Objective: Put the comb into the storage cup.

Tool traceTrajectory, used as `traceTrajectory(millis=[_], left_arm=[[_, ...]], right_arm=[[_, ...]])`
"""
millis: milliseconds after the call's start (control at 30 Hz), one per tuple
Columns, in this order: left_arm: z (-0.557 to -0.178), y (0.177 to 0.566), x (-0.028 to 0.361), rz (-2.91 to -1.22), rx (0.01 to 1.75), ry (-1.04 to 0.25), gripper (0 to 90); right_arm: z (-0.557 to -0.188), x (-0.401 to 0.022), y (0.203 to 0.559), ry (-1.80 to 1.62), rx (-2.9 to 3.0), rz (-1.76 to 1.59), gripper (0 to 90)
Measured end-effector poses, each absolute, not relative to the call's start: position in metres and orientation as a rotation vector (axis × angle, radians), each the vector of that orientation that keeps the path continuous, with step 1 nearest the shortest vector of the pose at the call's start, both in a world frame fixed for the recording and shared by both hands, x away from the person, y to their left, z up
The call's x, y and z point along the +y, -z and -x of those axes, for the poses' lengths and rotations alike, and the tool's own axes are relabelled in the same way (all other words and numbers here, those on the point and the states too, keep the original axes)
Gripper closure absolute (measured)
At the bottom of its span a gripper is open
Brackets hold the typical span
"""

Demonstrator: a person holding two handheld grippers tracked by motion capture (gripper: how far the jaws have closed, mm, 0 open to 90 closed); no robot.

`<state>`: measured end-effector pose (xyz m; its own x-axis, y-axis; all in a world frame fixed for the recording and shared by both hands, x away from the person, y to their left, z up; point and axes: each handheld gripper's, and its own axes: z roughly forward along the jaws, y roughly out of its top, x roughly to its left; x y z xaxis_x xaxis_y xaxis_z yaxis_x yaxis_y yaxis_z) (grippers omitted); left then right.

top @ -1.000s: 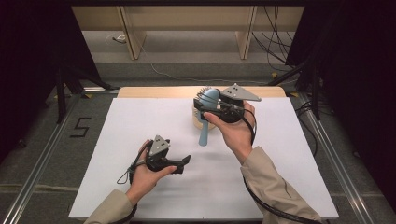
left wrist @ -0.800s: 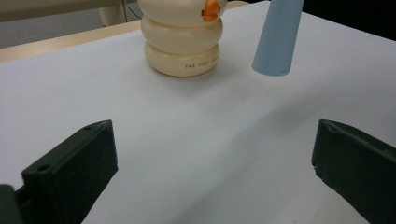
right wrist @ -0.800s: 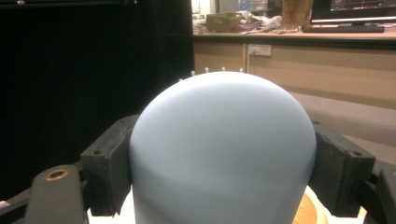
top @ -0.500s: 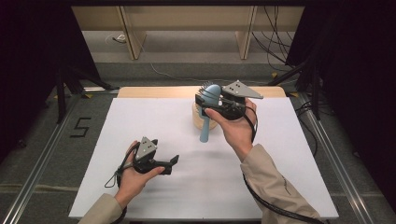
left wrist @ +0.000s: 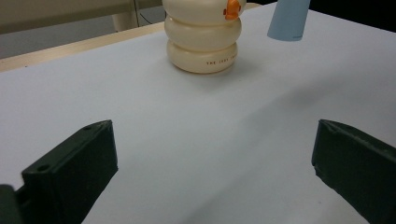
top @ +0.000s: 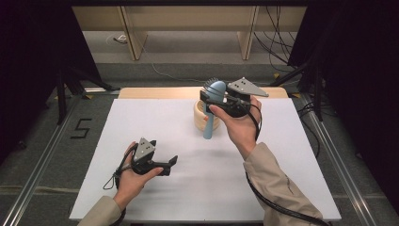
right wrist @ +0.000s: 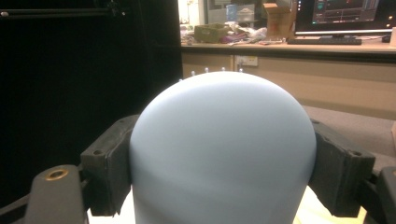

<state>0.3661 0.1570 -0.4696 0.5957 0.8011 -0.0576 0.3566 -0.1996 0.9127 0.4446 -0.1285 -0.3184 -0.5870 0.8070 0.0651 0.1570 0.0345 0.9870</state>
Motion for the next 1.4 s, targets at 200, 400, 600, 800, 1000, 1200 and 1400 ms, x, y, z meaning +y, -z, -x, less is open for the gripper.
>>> traceTrajectory(millis=[200,400,600,800,1000,1200,1400], left_arm=[[-0.366,0.469,0.157,-1.794,0.939,-0.543,0.0],[-0.365,0.470,0.157,-1.795,0.932,-0.544,0.0],[-0.366,0.470,0.157,-1.796,0.932,-0.545,0.0],[-0.366,0.470,0.156,-1.798,0.931,-0.542,0.0],[-0.366,0.470,0.157,-1.796,0.931,-0.544,0.0],[-0.367,0.471,0.157,-1.798,0.934,-0.542,0.0],[-0.367,0.471,0.157,-1.798,0.933,-0.541,0.0]], right_arm=[[-0.447,-0.131,0.316,-1.592,1.773,-0.979,20.2],[-0.450,-0.132,0.315,-1.585,1.762,-0.984,20.2],[-0.453,-0.133,0.314,-1.577,1.754,-0.986,20.2],[-0.455,-0.134,0.311,-1.576,1.740,-0.979,20.2],[-0.458,-0.135,0.311,-1.573,1.731,-0.977,20.2],[-0.462,-0.135,0.310,-1.574,1.716,-0.971,20.2],[-0.465,-0.135,0.308,-1.577,1.701,-0.964,20.2]])
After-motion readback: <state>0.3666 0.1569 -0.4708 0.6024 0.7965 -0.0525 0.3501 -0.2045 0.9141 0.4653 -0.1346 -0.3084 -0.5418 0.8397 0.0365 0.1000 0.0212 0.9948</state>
